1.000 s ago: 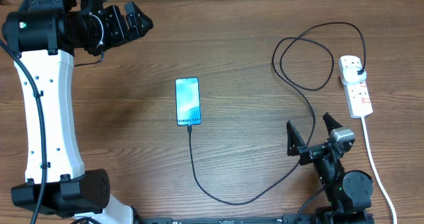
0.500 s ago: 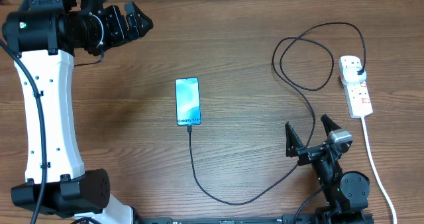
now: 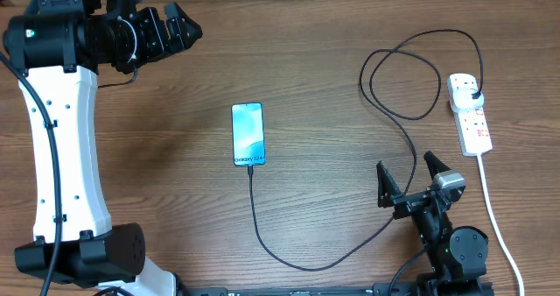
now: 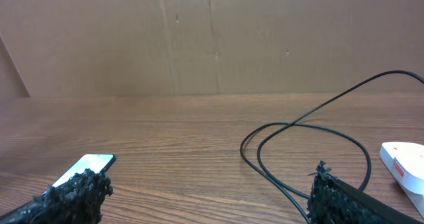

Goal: Plug charger to phone and switch on socket

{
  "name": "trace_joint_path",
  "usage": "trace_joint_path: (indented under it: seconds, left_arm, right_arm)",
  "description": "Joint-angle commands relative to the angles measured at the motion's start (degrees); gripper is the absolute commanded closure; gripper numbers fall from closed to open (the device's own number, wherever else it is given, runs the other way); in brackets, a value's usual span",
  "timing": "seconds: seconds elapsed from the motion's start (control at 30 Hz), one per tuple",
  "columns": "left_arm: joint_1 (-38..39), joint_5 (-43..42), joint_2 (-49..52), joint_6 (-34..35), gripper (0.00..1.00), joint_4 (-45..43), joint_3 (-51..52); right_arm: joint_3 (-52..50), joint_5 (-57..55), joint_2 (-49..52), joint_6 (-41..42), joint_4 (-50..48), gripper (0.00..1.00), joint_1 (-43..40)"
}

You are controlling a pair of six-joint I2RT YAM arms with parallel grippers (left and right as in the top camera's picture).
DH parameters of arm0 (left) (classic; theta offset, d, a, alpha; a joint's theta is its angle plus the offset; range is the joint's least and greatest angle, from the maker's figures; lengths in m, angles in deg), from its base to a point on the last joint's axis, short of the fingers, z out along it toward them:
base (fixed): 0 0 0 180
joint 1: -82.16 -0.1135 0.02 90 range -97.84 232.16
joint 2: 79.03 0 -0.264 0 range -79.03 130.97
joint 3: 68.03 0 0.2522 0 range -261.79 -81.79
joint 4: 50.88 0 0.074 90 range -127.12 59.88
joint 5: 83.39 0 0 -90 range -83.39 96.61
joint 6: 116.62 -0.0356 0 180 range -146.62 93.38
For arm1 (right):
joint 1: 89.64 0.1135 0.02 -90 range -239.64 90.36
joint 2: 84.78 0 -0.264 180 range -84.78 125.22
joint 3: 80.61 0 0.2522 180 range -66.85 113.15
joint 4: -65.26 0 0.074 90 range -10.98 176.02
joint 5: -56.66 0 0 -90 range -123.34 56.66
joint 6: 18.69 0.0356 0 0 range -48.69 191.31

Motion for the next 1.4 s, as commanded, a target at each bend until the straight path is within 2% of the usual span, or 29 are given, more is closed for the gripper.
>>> trace_joint_path:
  seconds: [0.0,0.37,0.57,0.67,0.8,1.03,1.37]
  left_arm:
    - [0.1,0.3,0.0,0.5,0.00,0.0,-0.4]
    - [0.1,0.9,-0.2,0.5,0.00,0.0,-0.4]
    - [0.2,10.7,-2.9,0.4,0.00,1.1,-0.1]
    - [0.3,12.8,-6.0,0.3,0.00,0.6,2.5]
    - [0.9,14.7,-12.9,0.3,0.00,-7.2,11.8]
    - [1.6,15.0,-29.6,-2.4,0.00,-26.8,37.0]
    - [1.6,14.3,-54.5,-10.4,0.00,-53.5,72.6]
  right_arm:
    - [-0.6,0.3,-0.7,-0.1,-0.5,0.00,-0.3]
    - [-0.6,0.3,-0.7,-0.1,-0.5,0.00,-0.3]
    - [-0.6,0.3,-0.7,-0.1,-0.5,0.00,-0.3]
    - [-0.6,0.3,-0.7,-0.1,-0.5,0.00,-0.3]
    - [-0.6,0.3,-0.7,-0.1,-0.5,0.00,-0.3]
    - [-0.6,0.3,-0.7,-0.1,-0.5,0.00,-0.3]
    - [-0.6,0.3,-0.7,-0.1,-0.5,0.00,-0.3]
